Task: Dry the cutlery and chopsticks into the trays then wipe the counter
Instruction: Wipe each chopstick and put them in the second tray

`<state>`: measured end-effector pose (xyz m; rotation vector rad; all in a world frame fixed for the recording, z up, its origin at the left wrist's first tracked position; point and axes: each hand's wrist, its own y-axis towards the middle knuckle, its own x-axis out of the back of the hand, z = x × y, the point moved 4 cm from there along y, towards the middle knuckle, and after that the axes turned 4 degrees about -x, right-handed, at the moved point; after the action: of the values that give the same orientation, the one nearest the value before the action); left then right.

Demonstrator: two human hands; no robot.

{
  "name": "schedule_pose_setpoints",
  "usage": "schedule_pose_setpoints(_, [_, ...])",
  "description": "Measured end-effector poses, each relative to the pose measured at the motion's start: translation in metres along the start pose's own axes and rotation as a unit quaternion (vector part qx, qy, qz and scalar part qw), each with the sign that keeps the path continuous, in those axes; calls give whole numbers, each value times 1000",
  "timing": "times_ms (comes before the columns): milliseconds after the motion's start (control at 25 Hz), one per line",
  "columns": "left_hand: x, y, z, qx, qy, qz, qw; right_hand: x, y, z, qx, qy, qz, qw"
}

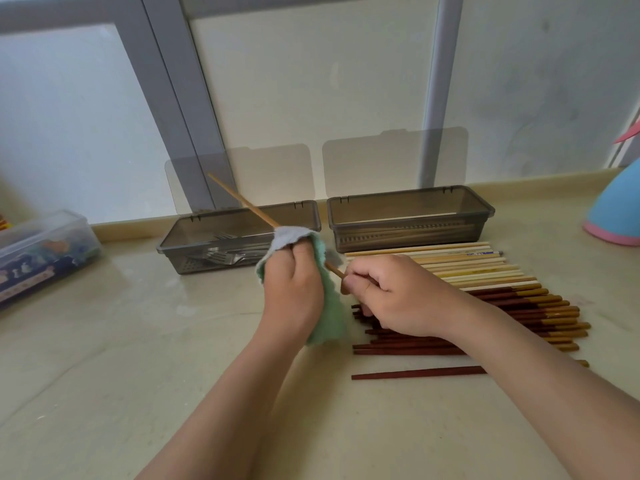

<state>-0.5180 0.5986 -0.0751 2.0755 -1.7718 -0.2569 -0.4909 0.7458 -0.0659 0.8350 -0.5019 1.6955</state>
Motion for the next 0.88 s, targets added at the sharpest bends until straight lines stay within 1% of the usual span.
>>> schedule_pose_setpoints(80, [10,7,4,4,4,-32,999,-1,1,-3,-3,-16,3,1000])
schedule_pose_setpoints(120, [11,7,4,-3,9,-31,999,-2,1,-3,5,-18,-7,1000])
schedule_pose_setpoints(160, [8,4,3,-13,13,-16,1000,-3,2,-1,17,-16,-21,1000])
schedule_pose_setpoints(280, [-9,-10,-2,-33,35,60,997,-9,4,1,49,17,-49,997])
schedule_pose_setpoints(400, [-13,-10,-1,-33,69,108,991,-5,5,-5,35,32,-42,998])
schedule_pose_setpoints(480, [-9,-7,-3,-39,74,146,986,6,5,-6,21,65,-80,994])
schedule_pose_setpoints(560, [-11,-12,-5,-36,90,224,970,16,6,-9,-6,166,-137,976])
schedule_pose_setpoints(600, [-14,-16,-5,-38,104,269,957,18,6,-11,-26,224,-152,962])
schedule_pose_setpoints(680, [-19,-25,-8,-58,143,339,928,17,8,-16,-56,301,-140,942])
schedule_pose_setpoints(720, [-21,-26,-9,-67,155,357,919,15,8,-17,-65,318,-131,937])
schedule_pose_setpoints(800, [-22,-25,-7,-71,165,365,914,14,10,-22,-88,356,-135,920])
schedule_pose_setpoints(880, [-22,-23,-5,-80,184,362,910,19,12,-29,-115,414,-167,887])
